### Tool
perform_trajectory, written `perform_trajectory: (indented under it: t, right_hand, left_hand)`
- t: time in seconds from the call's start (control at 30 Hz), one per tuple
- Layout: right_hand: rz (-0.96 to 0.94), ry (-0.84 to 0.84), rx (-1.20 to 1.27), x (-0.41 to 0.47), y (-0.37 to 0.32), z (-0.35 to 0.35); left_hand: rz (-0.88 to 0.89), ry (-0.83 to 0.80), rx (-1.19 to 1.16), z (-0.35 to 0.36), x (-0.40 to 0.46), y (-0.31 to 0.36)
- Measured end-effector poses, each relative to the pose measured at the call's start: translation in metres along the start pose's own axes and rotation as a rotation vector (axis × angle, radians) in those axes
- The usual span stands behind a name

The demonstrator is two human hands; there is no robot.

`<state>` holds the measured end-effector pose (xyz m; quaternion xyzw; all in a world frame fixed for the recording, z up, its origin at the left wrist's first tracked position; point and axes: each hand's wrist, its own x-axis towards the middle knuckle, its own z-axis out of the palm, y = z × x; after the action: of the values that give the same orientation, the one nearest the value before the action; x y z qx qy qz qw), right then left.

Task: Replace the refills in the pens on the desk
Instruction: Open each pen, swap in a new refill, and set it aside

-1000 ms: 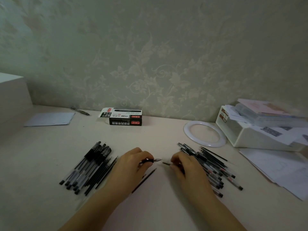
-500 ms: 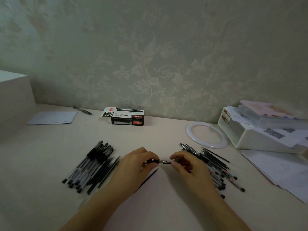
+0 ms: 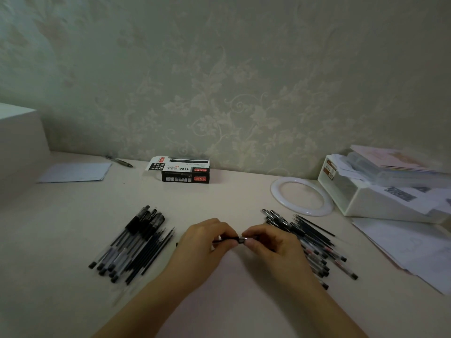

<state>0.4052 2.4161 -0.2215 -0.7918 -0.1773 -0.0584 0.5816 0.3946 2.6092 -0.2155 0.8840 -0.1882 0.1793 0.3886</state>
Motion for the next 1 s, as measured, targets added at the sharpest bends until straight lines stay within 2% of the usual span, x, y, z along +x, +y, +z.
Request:
perform_trajectory:
  t: [0.33, 0.5, 0.57, 0.7, 0.87, 1.0]
  right_hand:
    - [-0.011, 0.012, 0.045, 0.001, 0.004, 0.000]
    - [-0.018, 0.063, -0.064, 0.000, 0.002, 0.002]
    - [-0.028, 0.123, -0.111, 0.001, 0.002, -0.001]
    - [-0.049, 0.201, -0.171, 0.001, 0.002, -0.008]
    - [-0.023, 0.179, -0.231, 0.000, 0.004, -0.008]
    - [-0.009, 0.185, -0.255, -0.001, 0.006, -0.009]
  left_hand:
    - [0.017, 0.013, 0.013, 0.003, 0.002, 0.005]
    - [0.007, 0.095, 0.056, -0.003, 0.001, 0.007]
    - [-0.086, 0.203, 0.146, -0.015, 0.003, 0.003]
    - [-0.395, 0.369, 0.370, -0.056, 0.004, -0.022]
    - [-0.712, 0.431, 0.428, -0.091, -0.005, -0.052]
    - [-0.810, 0.378, 0.396, -0.089, -0.010, -0.067]
